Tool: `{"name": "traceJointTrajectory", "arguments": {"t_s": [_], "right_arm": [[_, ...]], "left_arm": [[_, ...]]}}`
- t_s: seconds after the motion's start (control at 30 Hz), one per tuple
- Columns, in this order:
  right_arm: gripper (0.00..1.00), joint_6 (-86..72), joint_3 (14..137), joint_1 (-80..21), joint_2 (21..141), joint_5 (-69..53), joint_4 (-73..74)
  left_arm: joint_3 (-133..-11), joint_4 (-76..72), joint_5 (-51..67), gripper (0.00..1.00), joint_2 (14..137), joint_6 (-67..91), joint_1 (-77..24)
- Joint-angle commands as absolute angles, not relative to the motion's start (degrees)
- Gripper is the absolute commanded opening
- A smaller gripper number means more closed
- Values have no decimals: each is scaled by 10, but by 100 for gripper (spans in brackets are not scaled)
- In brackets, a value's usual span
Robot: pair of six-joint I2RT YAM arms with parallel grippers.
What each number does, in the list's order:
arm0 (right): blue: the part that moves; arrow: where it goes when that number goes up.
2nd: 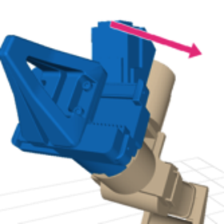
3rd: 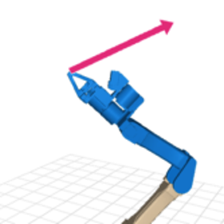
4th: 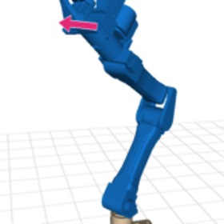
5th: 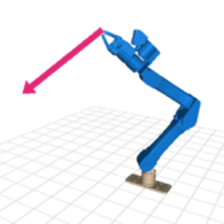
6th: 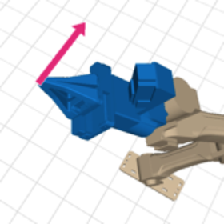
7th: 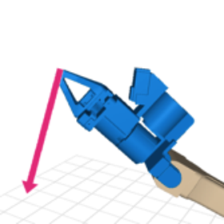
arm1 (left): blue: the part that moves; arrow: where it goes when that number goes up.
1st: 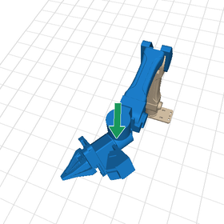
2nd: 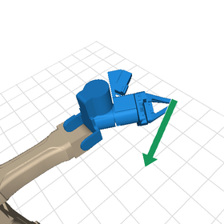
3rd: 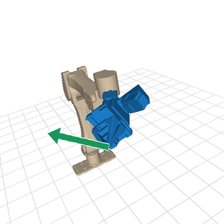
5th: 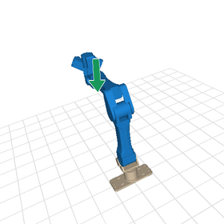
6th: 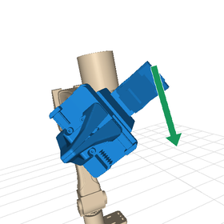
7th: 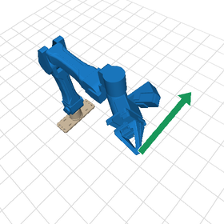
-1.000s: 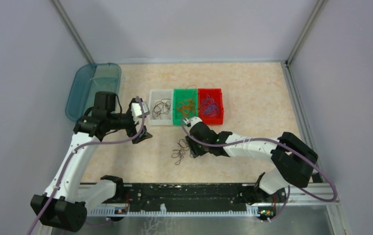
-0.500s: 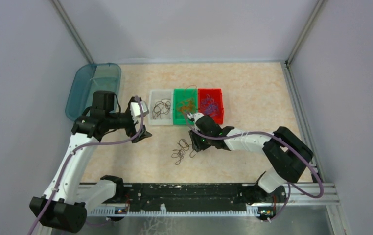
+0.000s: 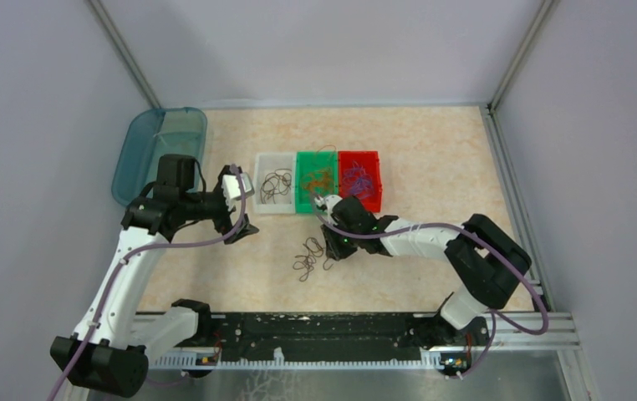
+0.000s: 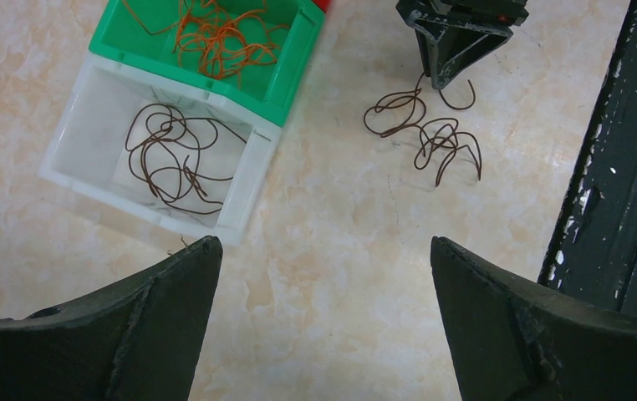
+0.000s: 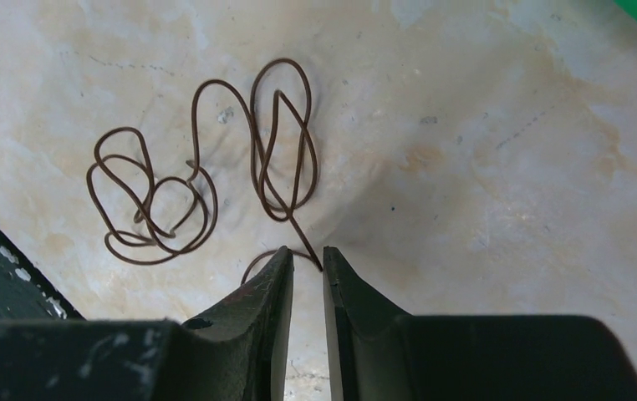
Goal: Untangle the cables
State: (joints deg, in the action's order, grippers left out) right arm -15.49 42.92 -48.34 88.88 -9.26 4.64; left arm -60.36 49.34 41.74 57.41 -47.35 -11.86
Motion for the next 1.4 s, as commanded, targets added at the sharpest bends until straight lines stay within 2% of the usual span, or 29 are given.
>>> {"name": "traceJointTrajectory", "arguments": {"t_s": [0.0, 0.07, 0.17, 0.2, 0.37, 0.63, 0.83, 1.1, 1.23, 1.37], "right_arm": [[20, -142, 474, -486, 915, -110, 27], [15, -138, 482, -485, 923, -108, 34], [1, -136, 483, -486, 920, -105, 34], [0, -136, 483, -486, 913, -103, 34], [0, -120, 511, -486, 847, -110, 77], [0, -127, 659, -494, 766, -174, 180], [0, -186, 717, -521, 780, -261, 127], [0, -211, 746, -541, 806, -317, 64], [0, -223, 742, -543, 810, -329, 51], [0, -228, 746, -550, 816, -340, 38]], "left_arm": [[-625, 504, 419, 100, 567, -488, -119], [-627, 506, 417, 100, 566, -488, -119], [-628, 506, 414, 100, 563, -489, -119], [-628, 507, 414, 100, 562, -491, -119], [-634, 508, 420, 100, 565, -491, -119], [-646, 484, 431, 100, 556, -458, -119], [-617, 450, 469, 100, 528, -422, -119], [-599, 386, 473, 100, 492, -422, -119], [-588, 411, 496, 100, 469, -480, -120], [-589, 483, 567, 100, 468, -513, -120]]}}
